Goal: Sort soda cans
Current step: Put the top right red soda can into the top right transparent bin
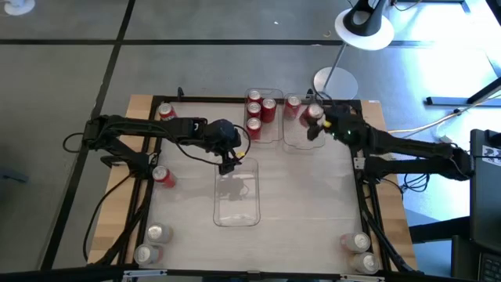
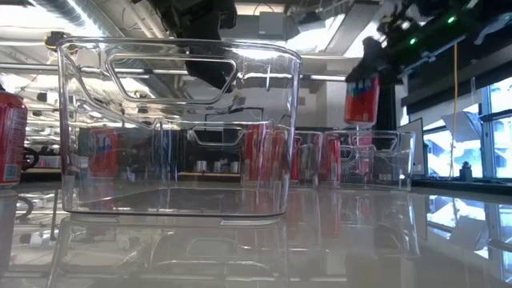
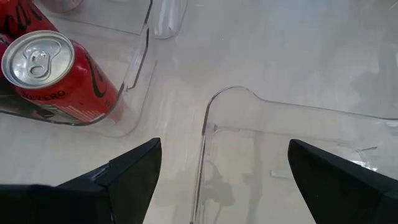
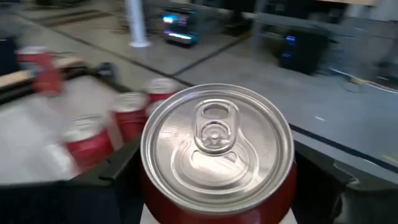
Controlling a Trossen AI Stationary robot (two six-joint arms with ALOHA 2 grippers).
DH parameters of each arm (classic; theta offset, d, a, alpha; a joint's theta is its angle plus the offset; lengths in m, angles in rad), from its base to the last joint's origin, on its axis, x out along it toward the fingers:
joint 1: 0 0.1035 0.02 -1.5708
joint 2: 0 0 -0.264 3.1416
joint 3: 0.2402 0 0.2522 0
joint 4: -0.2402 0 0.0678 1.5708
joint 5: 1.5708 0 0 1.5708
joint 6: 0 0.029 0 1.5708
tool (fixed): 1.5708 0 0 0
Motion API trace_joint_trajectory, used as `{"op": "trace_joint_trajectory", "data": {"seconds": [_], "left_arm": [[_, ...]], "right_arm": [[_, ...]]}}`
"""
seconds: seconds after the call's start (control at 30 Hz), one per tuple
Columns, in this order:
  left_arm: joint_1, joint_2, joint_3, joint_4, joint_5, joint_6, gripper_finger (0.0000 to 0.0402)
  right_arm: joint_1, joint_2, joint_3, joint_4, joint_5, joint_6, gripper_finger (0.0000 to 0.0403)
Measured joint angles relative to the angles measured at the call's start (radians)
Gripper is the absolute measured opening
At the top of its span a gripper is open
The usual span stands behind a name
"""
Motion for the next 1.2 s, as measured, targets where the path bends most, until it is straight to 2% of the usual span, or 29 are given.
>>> {"op": "trace_joint_trajectory", "data": {"seconds": [0.27,0.5,0.8,1.2], "left_arm": [[-0.012,0.0,0.0,-0.001,0.0,0.005,0.0336],[-0.029,0.0,0.0,-0.001,0.0,0.024,0.0336],[-0.034,0.0,0.0,-0.001,0.0,0.031,0.0336],[-0.034,0.0,0.0,0.002,0.0,0.039,0.0336]], "right_arm": [[-0.217,0.144,0.0,0.027,-0.096,0.082,0.0282],[-0.288,0.296,0.0,0.091,-0.06,0.129,0.0282],[-0.298,0.439,0.0,0.154,-0.05,0.16,0.0282],[-0.298,0.564,0.003,0.227,-0.004,0.169,0.0288]]}}
